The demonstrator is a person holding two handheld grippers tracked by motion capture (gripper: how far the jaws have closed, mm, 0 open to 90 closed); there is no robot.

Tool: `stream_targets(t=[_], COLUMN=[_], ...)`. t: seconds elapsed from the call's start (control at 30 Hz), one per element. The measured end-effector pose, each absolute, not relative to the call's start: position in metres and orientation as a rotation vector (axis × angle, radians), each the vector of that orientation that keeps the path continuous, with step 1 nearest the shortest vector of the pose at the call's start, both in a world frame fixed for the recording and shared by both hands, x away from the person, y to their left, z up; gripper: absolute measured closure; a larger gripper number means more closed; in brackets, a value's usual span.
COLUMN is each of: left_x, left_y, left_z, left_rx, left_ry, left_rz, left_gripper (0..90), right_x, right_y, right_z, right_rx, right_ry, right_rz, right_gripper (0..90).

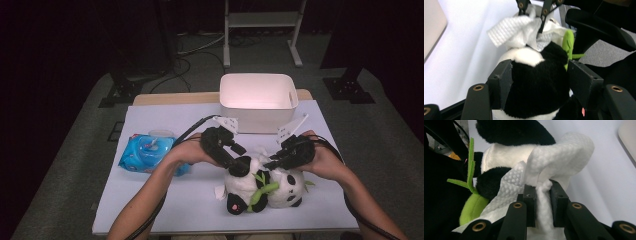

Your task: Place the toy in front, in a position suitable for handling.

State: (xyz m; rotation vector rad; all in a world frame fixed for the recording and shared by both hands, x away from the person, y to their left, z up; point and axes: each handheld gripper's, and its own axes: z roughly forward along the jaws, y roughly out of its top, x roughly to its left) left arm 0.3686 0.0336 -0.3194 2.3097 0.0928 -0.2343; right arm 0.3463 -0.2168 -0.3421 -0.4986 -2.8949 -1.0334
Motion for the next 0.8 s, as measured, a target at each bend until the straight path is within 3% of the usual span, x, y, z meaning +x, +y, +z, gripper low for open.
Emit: stream_targets(t=[0.47,0.8], left_x=[0.383,0.385], left_y=[0.025,0.007], left_z=[-0.308,-0.335], left_rx=[2.294,2.390], left_ry=[0.122,0.126], left_rz=[-0.205,-0.353], left_gripper=[37.0,38.7], right_x=[0.335,0.327], right_y=[-0.217,-0.219], right_z=[-0.340,-0.335], right_rx=[-0.465,-0.412], right_ry=[-2.892,-2.915], right_rz=[-1.050,-1.066], right_gripper=[76.9,77.0])
